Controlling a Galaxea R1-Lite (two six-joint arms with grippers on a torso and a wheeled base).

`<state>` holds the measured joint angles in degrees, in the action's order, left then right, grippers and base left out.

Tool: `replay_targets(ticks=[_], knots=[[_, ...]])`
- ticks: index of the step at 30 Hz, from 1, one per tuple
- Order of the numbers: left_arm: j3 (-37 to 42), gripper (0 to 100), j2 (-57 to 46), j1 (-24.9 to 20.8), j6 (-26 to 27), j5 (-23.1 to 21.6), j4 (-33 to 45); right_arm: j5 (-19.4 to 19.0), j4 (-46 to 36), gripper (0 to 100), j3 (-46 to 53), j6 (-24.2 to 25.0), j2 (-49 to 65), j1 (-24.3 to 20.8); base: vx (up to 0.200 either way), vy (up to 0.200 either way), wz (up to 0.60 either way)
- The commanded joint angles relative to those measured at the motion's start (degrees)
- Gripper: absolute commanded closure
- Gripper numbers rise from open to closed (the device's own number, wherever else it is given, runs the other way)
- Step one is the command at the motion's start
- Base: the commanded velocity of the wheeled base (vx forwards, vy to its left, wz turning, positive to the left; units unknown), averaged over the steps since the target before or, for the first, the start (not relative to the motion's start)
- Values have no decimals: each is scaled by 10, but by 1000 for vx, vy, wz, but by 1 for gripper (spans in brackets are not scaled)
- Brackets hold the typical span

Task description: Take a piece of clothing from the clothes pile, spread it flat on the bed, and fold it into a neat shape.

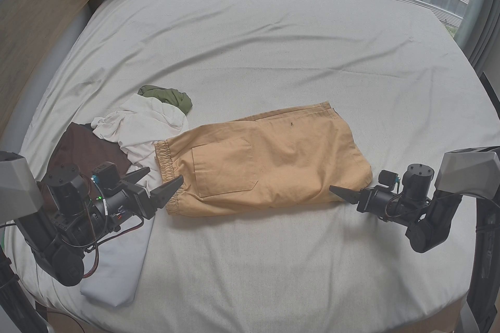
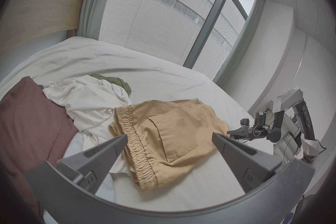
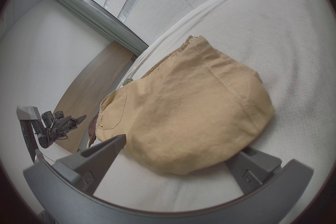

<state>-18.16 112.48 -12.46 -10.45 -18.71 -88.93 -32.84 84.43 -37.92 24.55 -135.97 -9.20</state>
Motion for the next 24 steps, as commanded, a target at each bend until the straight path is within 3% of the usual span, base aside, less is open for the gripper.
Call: replay_targets(ticks=[1,8,13,24], knots=[[0,0,2,0,0,0,0,-1,-3,0,-15,6,-18,-7,0,0,0],[1,0,3,0,0,0,0,1,38,0,-37,63,-24,-25,0,0,0],[1,0,2,0,0,0,0,26,38,0,-48,65,-26,-35,0,0,0],[1,0,4,-1,0,0,0,30,39,0,-62,67,-45,-39,0,0,0]])
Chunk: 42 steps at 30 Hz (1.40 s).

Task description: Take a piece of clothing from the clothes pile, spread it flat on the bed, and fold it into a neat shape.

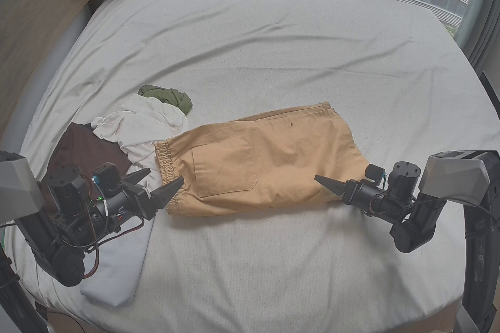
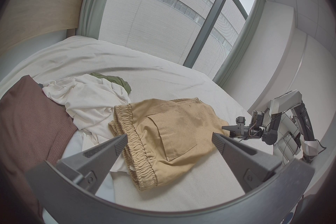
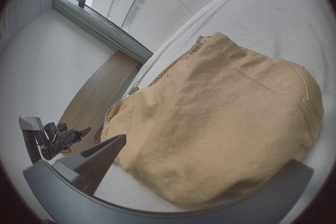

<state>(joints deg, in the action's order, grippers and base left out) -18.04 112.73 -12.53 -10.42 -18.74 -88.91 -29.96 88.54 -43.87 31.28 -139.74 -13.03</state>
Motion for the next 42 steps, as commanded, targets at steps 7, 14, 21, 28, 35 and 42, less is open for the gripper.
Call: replay_targets(ticks=[7,14,21,28,35,42], knots=[[0,0,0,0,0,0,0,12,-3,100,-2,0,-6,-3,0,0,0],[0,0,0,0,-1,-1,0,19,-2,100,13,-3,10,-9,0,0,0],[1,0,0,0,-1,-2,0,25,-3,100,49,-6,29,-9,0,0,0],[3,0,-1,0,-4,-2,0,25,-3,100,101,-25,49,-9,0,0,0],[3,0,-1,1,-5,-2,0,27,-3,100,165,-54,75,-6,0,0,0],[4,0,0,0,-5,-3,0,41,-2,100,214,-83,86,-5,0,0,0]])
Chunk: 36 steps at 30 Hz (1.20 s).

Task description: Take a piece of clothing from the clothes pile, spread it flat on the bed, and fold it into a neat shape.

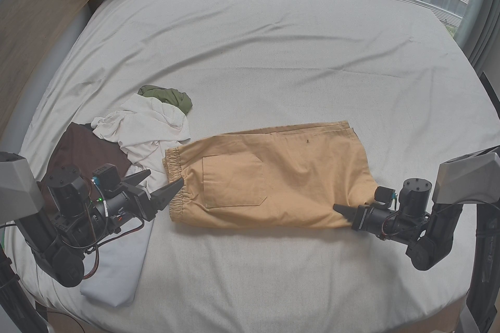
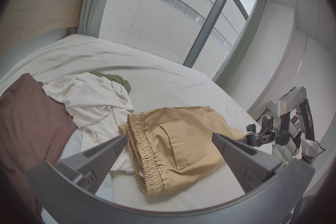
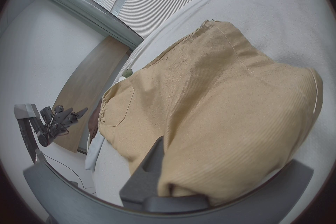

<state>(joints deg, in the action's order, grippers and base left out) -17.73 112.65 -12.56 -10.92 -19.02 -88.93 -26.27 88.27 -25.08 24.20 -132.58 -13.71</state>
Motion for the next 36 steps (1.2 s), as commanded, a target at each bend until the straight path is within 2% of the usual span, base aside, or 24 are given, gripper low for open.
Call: replay_targets(ticks=[1,11,17,33,36], knots=[[1,0,1,0,-1,0,0,4,1,100,31,-16,15,3,0,0,0],[2,0,0,0,-1,-1,0,5,1,100,80,-38,35,5,0,0,0],[2,0,2,0,-1,-1,0,5,0,100,133,-96,37,26,0,0,0],[2,0,6,0,-1,-2,0,10,0,100,251,-134,60,44,0,0,0],[2,0,6,0,-2,-2,0,30,0,100,251,-135,58,48,0,0,0]])
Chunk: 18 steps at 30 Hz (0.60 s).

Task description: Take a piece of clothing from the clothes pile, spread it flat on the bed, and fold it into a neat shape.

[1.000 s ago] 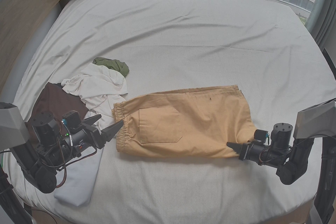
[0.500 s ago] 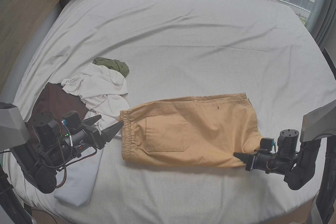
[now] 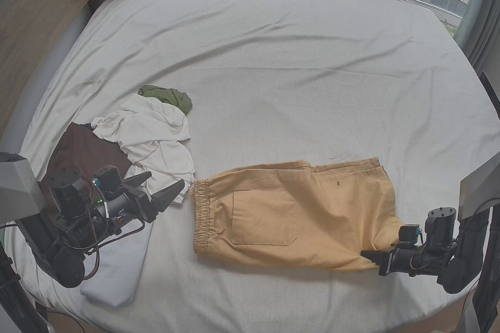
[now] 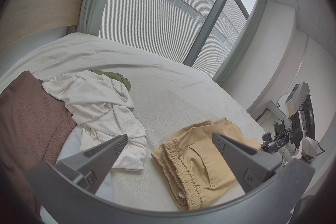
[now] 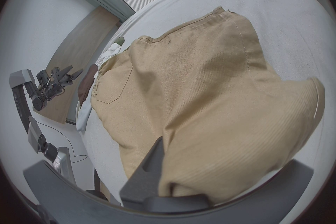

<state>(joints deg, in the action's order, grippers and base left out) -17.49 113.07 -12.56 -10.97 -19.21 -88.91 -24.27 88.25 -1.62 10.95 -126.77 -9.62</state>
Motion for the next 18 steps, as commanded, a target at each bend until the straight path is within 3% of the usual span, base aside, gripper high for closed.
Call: replay_targets(ticks=[1,12,13,18], knots=[[0,0,2,1,0,0,0,19,0,100,16,-3,-2,9,0,0,0],[-1,0,1,1,0,0,0,33,-1,100,16,-4,-11,0,0,0,0],[-1,0,1,1,0,0,0,33,-1,0,16,-6,-11,-1,0,0,0],[-1,0,1,1,-1,0,0,34,0,0,16,0,-5,-18,0,0,0]])
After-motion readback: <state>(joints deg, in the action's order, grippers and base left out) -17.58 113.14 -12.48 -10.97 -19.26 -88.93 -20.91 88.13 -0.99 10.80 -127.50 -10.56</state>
